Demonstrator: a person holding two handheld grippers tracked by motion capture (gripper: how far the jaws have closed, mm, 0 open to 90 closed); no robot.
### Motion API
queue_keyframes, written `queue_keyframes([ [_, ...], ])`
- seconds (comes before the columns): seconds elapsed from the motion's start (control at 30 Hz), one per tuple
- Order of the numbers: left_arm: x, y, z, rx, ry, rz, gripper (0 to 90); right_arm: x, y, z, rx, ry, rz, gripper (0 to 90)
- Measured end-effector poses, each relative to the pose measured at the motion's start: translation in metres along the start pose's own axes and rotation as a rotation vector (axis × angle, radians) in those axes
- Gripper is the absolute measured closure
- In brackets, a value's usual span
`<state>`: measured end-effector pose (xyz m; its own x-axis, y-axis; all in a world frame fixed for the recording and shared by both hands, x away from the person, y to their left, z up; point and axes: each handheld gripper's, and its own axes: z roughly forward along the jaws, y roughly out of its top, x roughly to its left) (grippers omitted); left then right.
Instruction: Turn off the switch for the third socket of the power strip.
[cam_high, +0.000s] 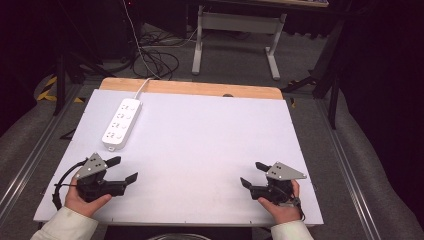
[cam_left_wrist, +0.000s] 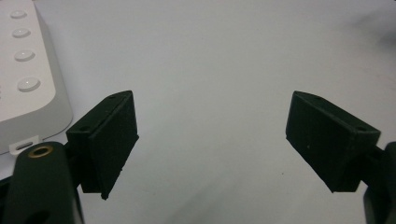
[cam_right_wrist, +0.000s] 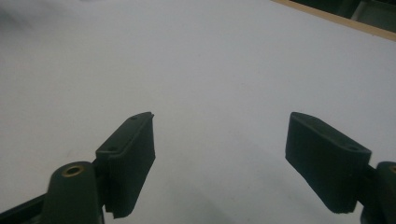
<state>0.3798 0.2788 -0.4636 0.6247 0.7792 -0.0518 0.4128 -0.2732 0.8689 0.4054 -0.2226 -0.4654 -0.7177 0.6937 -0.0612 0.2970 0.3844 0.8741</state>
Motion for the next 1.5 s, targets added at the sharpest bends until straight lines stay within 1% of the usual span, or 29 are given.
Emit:
queue_keyframes([
  [0.07,-0.001,0.0,0.0,-0.003,0.0,0.001,17.2,0.001,0.0,0.0,-0.002,-0.012,-0.011,24.9],
  [0.1,-0.002,0.001,0.0,-0.005,-0.015,0.012,18.1,0.002,0.0,0.0,-0.007,-0.022,-0.021,25.0],
  [0.17,-0.003,0.001,-0.001,-0.009,-0.014,0.014,19.8,0.002,0.0,-0.001,-0.009,-0.028,-0.027,25.2],
  [0.23,-0.004,0.002,-0.002,-0.014,-0.015,0.012,20.8,0.002,0.001,-0.002,-0.024,-0.034,-0.03,25.5],
  [0.3,-0.002,0.002,-0.003,-0.015,-0.015,0.01,20.7,0.002,0.001,-0.002,-0.023,-0.035,-0.034,25.6],
  [0.33,-0.002,0.003,-0.004,-0.023,-0.013,0.001,20.5,0.002,0.001,-0.002,-0.018,-0.035,-0.031,25.8],
  [0.37,-0.002,0.003,-0.004,-0.024,-0.013,-0.002,20.3,0.003,0.001,-0.002,-0.016,-0.032,-0.033,26.1],
  [0.4,-0.002,0.004,-0.005,-0.026,-0.007,0.004,19.7,0.003,0.001,-0.002,-0.016,-0.031,-0.037,26.5],
  [0.47,-0.002,0.005,-0.004,-0.009,-0.031,0.014,20.0,0.004,0.001,-0.001,-0.017,-0.022,-0.044,29.0],
  [0.53,-0.003,0.006,-0.004,0.004,-0.027,0.02,18.9,0.004,0.001,-0.001,-0.011,-0.015,-0.045,29.9],
  [0.6,-0.003,0.007,-0.005,-0.001,-0.028,0.024,19.0,0.005,0.001,0.0,-0.008,-0.007,-0.051,31.9],
  [0.63,-0.003,0.007,-0.005,-0.002,-0.035,0.009,19.3,0.005,0.001,0.0,-0.009,-0.006,-0.054,32.8],
  [0.67,-0.003,0.008,-0.006,0.001,-0.034,0.016,19.3,0.005,0.001,0.0,-0.011,0.004,-0.058,34.7],
  [0.73,-0.003,0.008,-0.006,0.001,-0.033,0.016,18.5,0.006,0.001,0.0,-0.008,0.009,-0.063,35.4],
  [0.8,-0.004,0.009,-0.007,-0.008,-0.016,0.021,18.0,0.006,0.001,0.0,-0.007,0.008,-0.06,35.3],
  [0.87,-0.004,0.01,-0.008,-0.008,-0.015,0.016,17.8,0.006,0.001,0.0,-0.002,0.011,-0.047,35.1],
  [0.93,-0.004,0.011,-0.008,-0.005,-0.019,0.013,17.9,0.005,0.001,0.0,-0.002,0.011,-0.048,34.8],
  [0.97,-0.004,0.011,-0.009,-0.001,-0.028,0.015,18.3,0.005,0.001,0.0,0.001,0.01,-0.043,34.7],
  [1.0,-0.004,0.013,-0.01,-0.005,-0.02,0.021,18.7,0.004,0.001,0.0,0.002,0.009,-0.043,34.7],
  [1.03,-0.005,0.013,-0.01,-0.005,-0.024,0.021,19.7,0.004,0.001,0.0,0.003,0.009,-0.044,34.7],
  [1.07,-0.004,0.014,-0.011,-0.003,-0.02,0.029,19.9,0.004,0.0,0.001,0.005,0.008,-0.044,34.7],
  [1.13,-0.004,0.016,-0.011,-0.001,-0.02,0.013,20.1,0.005,0.0,0.002,0.014,0.009,-0.037,34.7],
  [1.23,-0.002,0.02,-0.013,0.008,0.0,0.011,21.0,0.005,0.0,0.002,0.02,0.003,-0.041,34.7],
  [1.3,0.0,0.024,-0.014,0.015,0.009,0.019,22.4,0.004,0.0,0.002,0.019,0.002,-0.039,34.7],
  [1.37,0.001,0.029,-0.013,0.048,0.03,0.024,22.2,0.004,0.0,0.003,0.019,0.006,-0.033,34.7],
  [1.43,0.001,0.033,-0.013,0.06,0.022,0.02,18.8,0.004,-0.001,0.004,0.024,0.004,-0.03,34.7],
  [1.5,0.001,0.036,-0.013,0.067,0.009,0.025,18.5,0.004,0.0,0.004,0.026,0.004,-0.031,34.7],
])
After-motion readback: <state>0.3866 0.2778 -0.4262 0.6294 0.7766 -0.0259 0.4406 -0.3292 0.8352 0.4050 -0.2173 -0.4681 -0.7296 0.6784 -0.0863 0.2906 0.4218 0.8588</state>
